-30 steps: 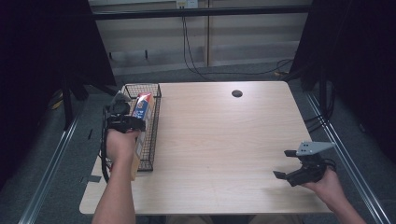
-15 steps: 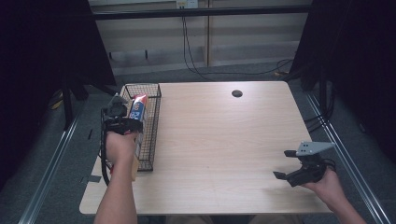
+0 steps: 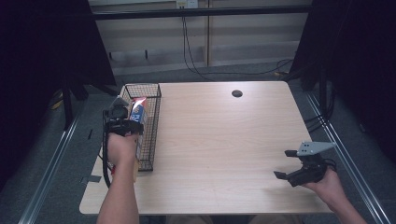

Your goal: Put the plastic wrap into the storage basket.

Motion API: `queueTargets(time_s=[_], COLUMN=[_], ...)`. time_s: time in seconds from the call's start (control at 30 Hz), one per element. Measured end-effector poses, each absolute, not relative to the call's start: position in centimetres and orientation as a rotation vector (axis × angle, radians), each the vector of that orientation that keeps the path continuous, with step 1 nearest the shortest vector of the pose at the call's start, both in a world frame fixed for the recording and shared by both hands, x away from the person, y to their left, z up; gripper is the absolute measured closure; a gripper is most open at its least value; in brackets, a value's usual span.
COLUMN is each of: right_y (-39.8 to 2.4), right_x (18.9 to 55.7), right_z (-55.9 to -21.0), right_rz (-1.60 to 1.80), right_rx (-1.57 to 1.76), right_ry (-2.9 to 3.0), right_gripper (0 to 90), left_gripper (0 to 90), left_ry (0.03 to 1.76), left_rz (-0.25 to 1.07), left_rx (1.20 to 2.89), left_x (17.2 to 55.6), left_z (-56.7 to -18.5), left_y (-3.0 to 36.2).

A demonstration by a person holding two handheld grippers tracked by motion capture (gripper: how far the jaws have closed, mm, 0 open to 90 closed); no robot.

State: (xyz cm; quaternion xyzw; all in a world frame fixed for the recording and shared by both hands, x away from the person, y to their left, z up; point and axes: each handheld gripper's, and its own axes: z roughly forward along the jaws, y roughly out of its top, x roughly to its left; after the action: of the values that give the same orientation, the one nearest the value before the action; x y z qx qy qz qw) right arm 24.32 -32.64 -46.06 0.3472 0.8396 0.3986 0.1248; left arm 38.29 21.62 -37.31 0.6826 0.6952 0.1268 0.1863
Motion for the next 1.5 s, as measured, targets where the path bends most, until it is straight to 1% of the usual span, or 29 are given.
queueTargets(time_s=[0.37,1.13,1.5], right_y=[-32.6,-32.4,-32.4], right_x=[24.3,24.4,24.4], right_z=[-46.1,-46.3,-46.2], right_rz=[1.151,1.157,1.152], right_rx=[1.011,1.014,1.018], right_ry=[2.452,2.457,2.456], right_gripper=[5.0,5.0,4.9], left_gripper=[42.8,42.3,41.8], left_ry=[1.999,2.013,2.031], left_rz=[0.359,0.347,0.335], left_rx=[1.925,1.968,1.951], left_x=[38.5,38.9,38.9], left_z=[-38.1,-38.7,-38.7], left_y=[22.2,22.2,22.4])
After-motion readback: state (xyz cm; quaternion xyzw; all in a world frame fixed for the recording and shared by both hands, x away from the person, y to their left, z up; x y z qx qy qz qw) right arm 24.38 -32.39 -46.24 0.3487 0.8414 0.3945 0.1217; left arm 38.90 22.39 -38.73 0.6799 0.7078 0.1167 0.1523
